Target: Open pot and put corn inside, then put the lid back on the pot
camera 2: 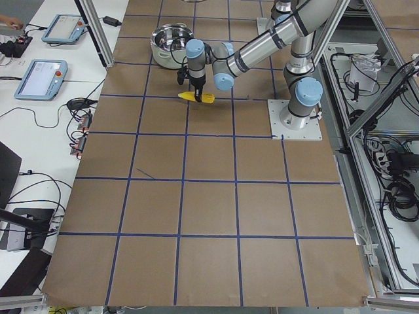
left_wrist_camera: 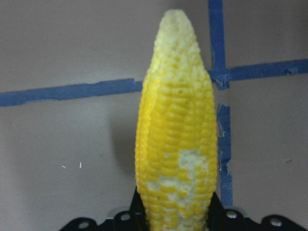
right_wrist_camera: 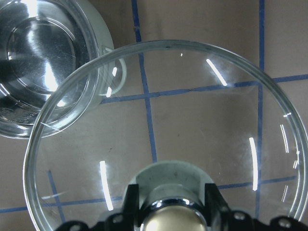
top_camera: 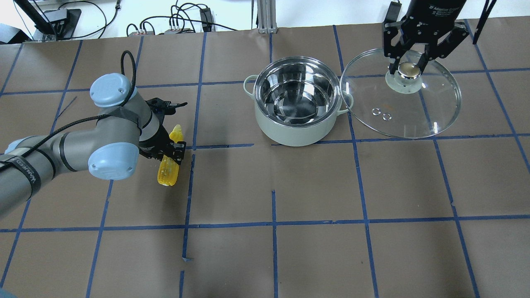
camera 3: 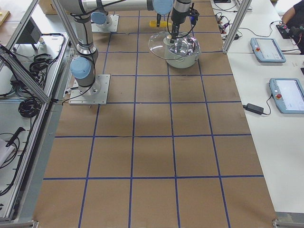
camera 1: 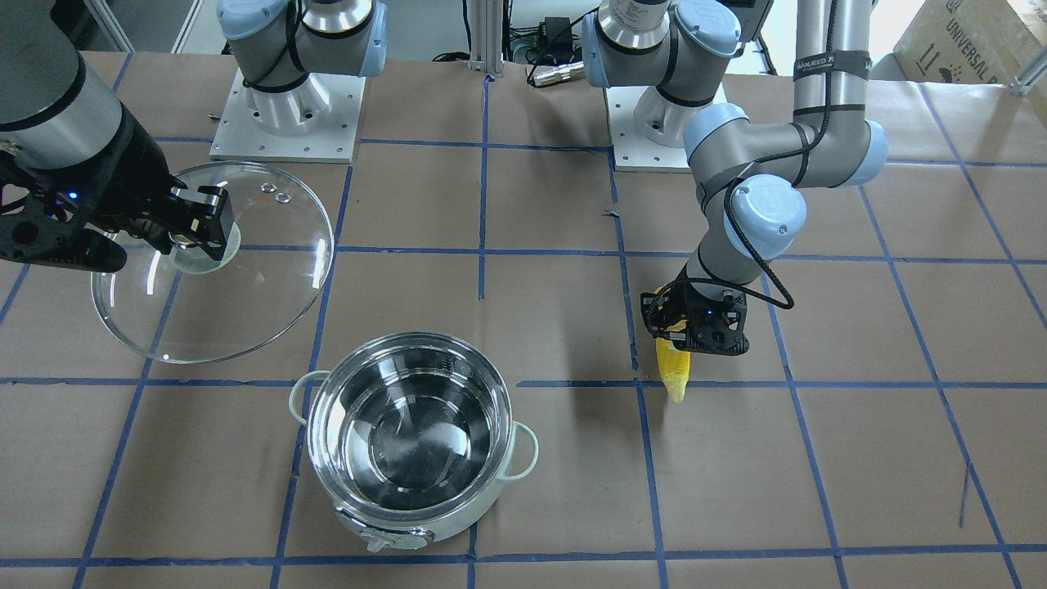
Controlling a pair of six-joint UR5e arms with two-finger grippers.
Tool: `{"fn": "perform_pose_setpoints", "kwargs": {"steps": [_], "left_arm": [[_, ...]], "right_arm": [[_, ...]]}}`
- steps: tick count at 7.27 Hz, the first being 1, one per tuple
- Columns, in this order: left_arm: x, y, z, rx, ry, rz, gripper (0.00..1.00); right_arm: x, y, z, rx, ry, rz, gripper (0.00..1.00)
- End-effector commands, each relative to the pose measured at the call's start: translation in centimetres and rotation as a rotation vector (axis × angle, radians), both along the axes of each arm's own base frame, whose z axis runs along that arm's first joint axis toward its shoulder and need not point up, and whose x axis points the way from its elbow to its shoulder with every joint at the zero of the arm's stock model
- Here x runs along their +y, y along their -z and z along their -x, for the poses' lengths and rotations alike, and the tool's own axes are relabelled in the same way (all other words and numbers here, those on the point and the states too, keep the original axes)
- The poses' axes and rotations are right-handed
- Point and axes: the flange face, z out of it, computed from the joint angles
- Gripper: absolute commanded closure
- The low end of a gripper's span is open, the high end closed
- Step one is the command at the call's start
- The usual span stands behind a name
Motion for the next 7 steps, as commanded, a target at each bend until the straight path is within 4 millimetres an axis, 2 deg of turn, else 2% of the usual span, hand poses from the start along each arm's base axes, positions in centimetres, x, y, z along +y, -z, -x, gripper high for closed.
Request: {"fn": "perform_pose_setpoints", "kwargs": {"steps": [1,3,4,6,7], "left_arm": [[-3.0,-7.1,4.0,0.025,-0.033,0.011,0.97],[-4.5,-14.0,11.4,0.057,-0.053,0.056,0.97],[-4.9,-16.2,14.6,0.114,-0.075,0.064,0.97],[-6.7,-16.9,20.9,0.138,-0.117,0.080,0.97],[-8.7,-16.3,24.2,0.156,-0.160,0.076,0.96]], "right_arm": [[0.0,0.0,0.0,0.000,0.001,0.002,0.64],[0.0,-0.1,-0.1,-0.001,0.000,0.004,0.63],[0.0,-0.1,-0.1,-0.001,0.001,0.004,0.63],[0.0,-0.1,0.0,0.000,0.001,0.004,0.63],[0.0,-0.1,0.1,0.002,0.002,0.002,0.63]]}}
